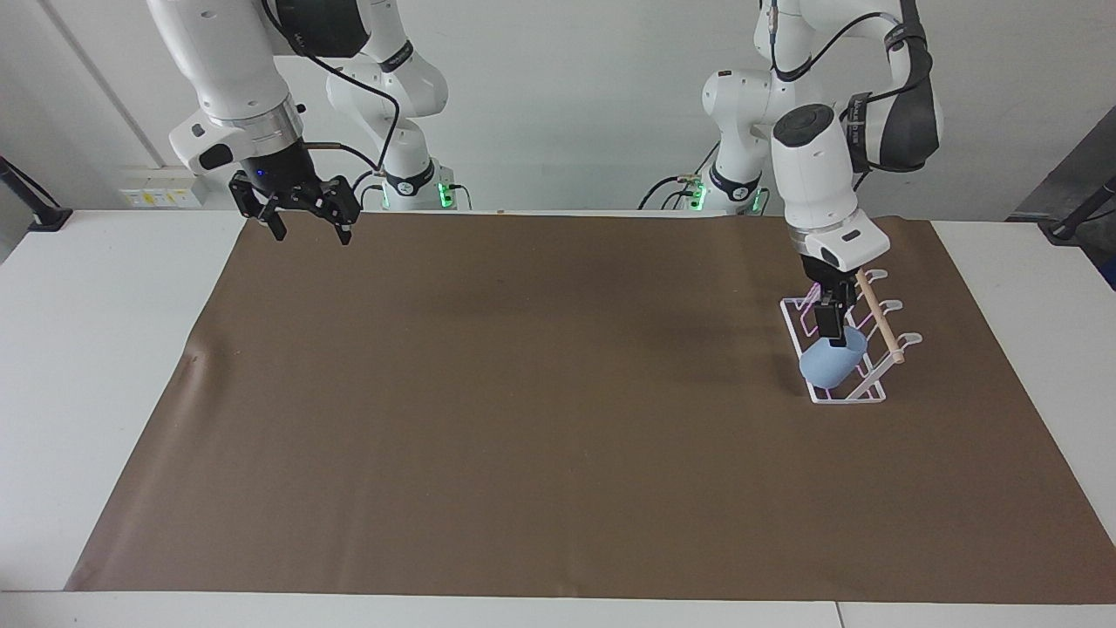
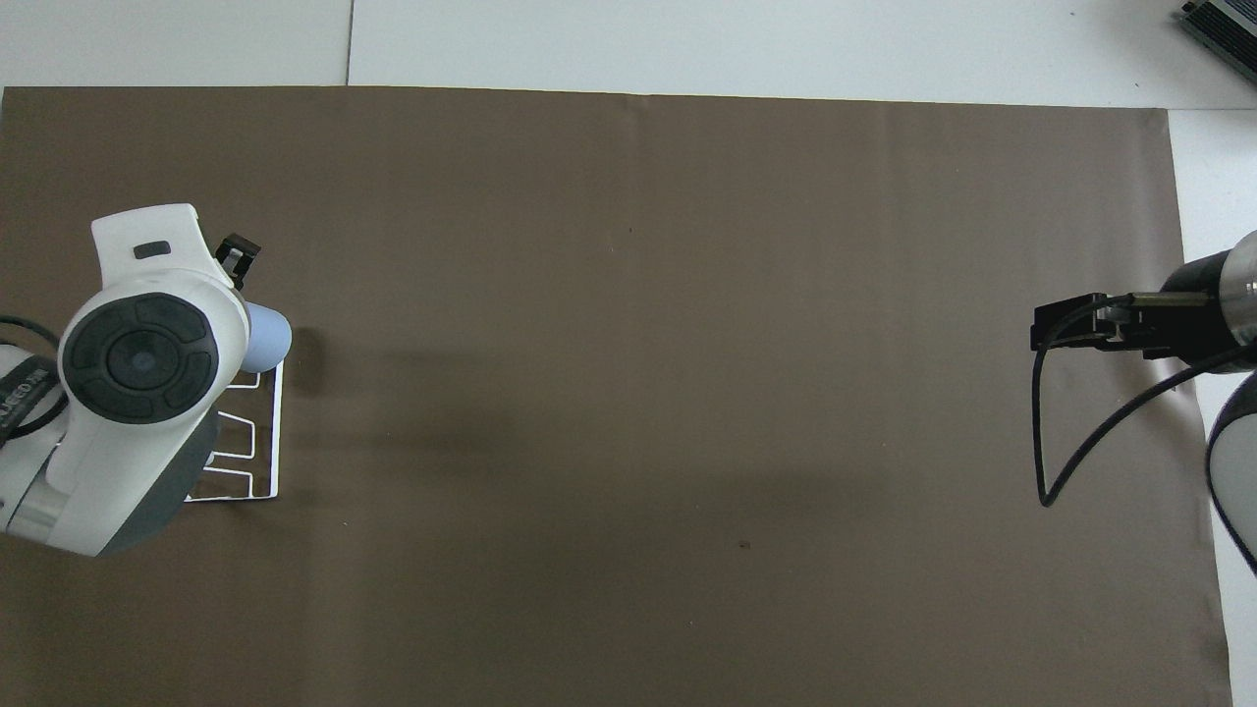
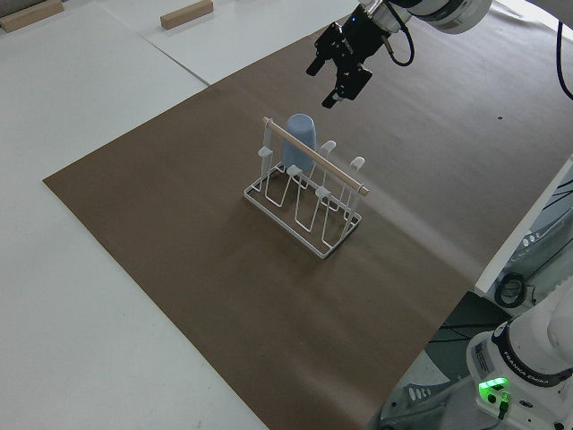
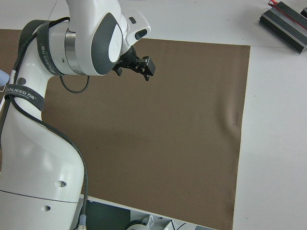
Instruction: Hang cup on cup holder
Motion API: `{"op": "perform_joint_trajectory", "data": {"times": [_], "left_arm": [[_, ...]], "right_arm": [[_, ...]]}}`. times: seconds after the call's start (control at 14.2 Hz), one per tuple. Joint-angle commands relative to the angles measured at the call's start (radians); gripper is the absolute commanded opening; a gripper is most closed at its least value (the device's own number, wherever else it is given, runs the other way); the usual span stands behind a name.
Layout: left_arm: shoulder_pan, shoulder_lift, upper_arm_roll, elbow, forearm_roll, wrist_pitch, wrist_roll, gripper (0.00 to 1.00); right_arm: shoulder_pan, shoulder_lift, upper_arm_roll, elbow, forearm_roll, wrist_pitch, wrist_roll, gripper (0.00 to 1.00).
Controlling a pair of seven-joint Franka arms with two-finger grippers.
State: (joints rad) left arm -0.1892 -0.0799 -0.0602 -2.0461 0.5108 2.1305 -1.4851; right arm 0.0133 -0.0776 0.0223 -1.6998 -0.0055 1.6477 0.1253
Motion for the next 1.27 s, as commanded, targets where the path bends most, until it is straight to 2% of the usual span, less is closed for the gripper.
{"op": "perform_joint_trajectory", "data": {"times": [0.0,0.21,0.56,0.7,0.92,1.06,1.2], "left_arm": [[-0.001,-0.020,0.010,0.091,-0.101,-0.108,0.196,1.00],[0.017,-0.017,0.017,0.187,-0.222,-0.196,0.395,1.00],[0.086,-0.011,0.022,0.251,-0.333,-0.266,0.684,1.00],[0.155,-0.018,0.002,0.276,-0.380,-0.297,0.819,1.00],[0.237,-0.008,0.016,0.303,-0.497,-0.303,1.153,1.00],[0.223,-0.006,0.037,0.320,-0.491,-0.328,1.386,1.00],[0.174,-0.006,0.116,0.327,-0.488,-0.353,1.607,1.00]], "right_arm": [[-0.010,-0.007,0.008,0.003,-0.007,-0.017,-0.023,1.00],[-0.010,-0.007,0.008,0.003,-0.007,-0.017,-0.023,1.00],[-0.010,-0.007,0.008,0.003,-0.007,-0.017,-0.023,1.00],[-0.010,-0.007,0.008,0.003,-0.007,-0.017,-0.023,1.00],[-0.010,-0.007,0.008,0.003,-0.007,-0.017,-0.023,1.00],[-0.010,-0.007,0.008,0.003,-0.007,-0.017,-0.023,1.00],[-0.010,-0.007,0.008,0.003,-0.007,-0.017,-0.023,1.00]]}}
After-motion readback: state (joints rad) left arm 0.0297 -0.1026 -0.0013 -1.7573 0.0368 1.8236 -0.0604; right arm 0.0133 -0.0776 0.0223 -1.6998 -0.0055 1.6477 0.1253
